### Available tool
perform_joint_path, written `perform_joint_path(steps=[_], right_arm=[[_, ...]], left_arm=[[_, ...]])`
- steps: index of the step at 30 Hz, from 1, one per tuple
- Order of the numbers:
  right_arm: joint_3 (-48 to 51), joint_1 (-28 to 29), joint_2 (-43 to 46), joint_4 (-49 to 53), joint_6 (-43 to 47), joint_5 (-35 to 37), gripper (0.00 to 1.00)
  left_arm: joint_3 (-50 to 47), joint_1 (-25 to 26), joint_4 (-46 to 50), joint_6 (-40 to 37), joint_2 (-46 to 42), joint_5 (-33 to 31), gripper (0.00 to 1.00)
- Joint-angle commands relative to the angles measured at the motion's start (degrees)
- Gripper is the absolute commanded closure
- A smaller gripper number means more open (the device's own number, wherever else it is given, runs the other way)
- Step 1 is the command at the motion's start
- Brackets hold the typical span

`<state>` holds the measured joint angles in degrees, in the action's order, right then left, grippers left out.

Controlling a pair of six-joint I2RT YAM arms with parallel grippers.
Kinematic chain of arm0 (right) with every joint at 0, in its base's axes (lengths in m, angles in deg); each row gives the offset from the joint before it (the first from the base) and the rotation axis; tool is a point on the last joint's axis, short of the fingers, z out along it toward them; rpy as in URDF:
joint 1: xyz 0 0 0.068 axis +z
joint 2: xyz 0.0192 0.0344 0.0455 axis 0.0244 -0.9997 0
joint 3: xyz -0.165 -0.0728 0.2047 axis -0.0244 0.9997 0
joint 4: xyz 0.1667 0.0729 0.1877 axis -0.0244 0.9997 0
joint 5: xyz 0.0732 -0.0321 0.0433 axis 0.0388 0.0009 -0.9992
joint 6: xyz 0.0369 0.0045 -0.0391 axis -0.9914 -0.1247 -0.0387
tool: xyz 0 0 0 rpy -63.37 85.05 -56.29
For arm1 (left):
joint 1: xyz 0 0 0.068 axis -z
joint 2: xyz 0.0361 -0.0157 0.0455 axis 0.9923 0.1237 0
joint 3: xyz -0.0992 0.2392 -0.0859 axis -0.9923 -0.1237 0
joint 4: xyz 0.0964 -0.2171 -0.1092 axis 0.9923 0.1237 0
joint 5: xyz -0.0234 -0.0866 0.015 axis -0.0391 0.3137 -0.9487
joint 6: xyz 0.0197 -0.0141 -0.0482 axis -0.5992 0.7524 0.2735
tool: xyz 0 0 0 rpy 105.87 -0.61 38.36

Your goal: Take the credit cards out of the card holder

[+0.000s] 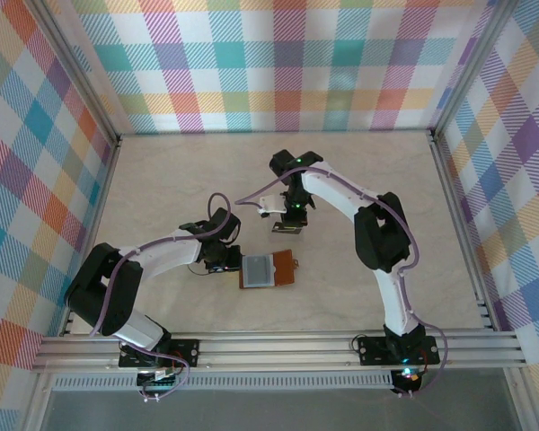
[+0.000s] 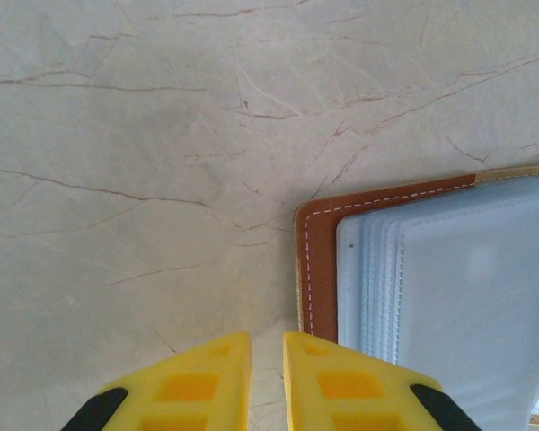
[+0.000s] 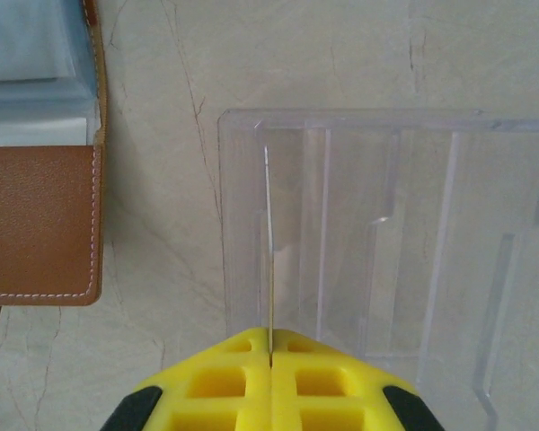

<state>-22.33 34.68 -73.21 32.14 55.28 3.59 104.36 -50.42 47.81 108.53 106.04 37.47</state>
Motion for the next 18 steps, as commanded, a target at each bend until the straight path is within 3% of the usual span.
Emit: perform_joint_path(steps=[1, 3, 9, 18], right_arm=[[-1.58, 0.49, -1.04, 0.61, 1.27, -1.20, 0.81], [-0.45, 0.40, -0.48, -2.95, 0.09, 0.69, 0.73], [7.29, 0.31, 4.31, -19.23, -3.77, 5.01, 0.66], [12.40, 0.13, 11.85, -22.58, -9.41, -5.06, 0.62]], left_arm=[[1.03, -0.48, 1.59, -0.95, -1.52, -0.89, 0.82], [1.14, -0.48, 1.91, -1.04, -1.47, -1.05, 0.82], [2.30, -0.49, 3.13, -1.17, -1.47, -0.78, 0.82], [3.28, -0.48, 4.89, -1.10, -3.97, -0.74, 0.82]])
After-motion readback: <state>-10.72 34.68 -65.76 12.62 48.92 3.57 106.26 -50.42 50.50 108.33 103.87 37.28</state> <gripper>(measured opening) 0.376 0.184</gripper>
